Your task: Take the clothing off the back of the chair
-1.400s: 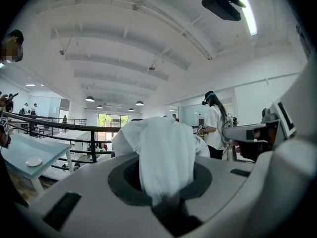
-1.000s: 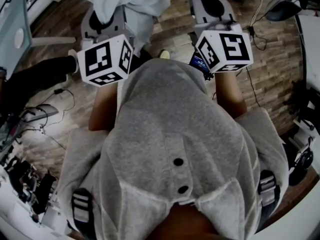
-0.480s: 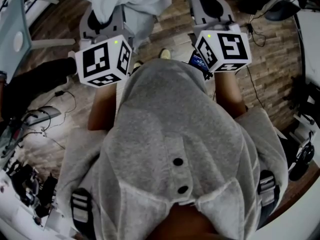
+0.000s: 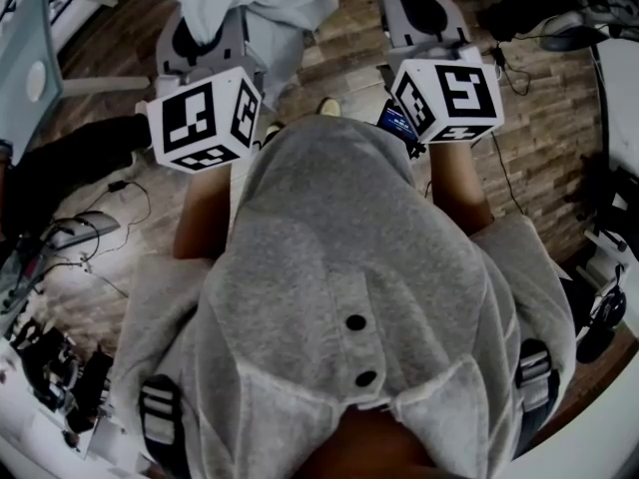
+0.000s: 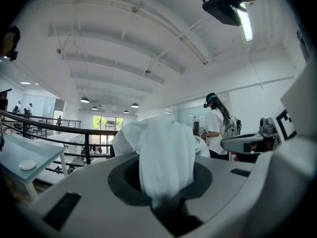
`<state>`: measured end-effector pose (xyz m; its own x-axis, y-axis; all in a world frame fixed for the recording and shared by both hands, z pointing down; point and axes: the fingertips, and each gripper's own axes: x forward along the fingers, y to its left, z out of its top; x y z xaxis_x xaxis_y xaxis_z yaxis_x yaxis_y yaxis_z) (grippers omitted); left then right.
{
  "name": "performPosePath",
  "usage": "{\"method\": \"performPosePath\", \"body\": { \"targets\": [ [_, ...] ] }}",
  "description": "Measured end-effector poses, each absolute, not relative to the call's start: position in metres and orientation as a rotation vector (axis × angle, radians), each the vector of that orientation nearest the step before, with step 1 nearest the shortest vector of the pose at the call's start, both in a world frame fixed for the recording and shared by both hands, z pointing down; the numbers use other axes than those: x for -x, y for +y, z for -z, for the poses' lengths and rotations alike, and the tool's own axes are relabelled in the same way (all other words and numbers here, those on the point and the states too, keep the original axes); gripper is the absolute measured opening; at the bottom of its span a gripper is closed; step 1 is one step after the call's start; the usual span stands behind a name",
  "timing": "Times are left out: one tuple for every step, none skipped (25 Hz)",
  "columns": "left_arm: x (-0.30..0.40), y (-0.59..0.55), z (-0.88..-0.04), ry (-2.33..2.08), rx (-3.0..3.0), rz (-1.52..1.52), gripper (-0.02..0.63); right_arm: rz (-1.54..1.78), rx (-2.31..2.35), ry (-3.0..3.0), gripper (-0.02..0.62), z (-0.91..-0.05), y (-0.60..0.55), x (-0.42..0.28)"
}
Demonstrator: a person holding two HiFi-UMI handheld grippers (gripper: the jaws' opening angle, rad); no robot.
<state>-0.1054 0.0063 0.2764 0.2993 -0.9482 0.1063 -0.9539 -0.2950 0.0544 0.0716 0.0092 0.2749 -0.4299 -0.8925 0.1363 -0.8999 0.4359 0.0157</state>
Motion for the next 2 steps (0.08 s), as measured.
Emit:
{"method": "performPosePath", "body": {
  "targets": [
    [0.1051,0.006,-0.2755,-1.796,-2.444,-0.077,0.097,-0.089,-1.604,-2.555,0.012,-0.2742,0.009,-0.0718],
    [0.1047,0.0058,-0.2746,-1.795,-2.444,-0.073,0.097,-0.088,-1.604,-2.556,0.011,-0.2735,0.0088,-0.0719]
  ]
}}
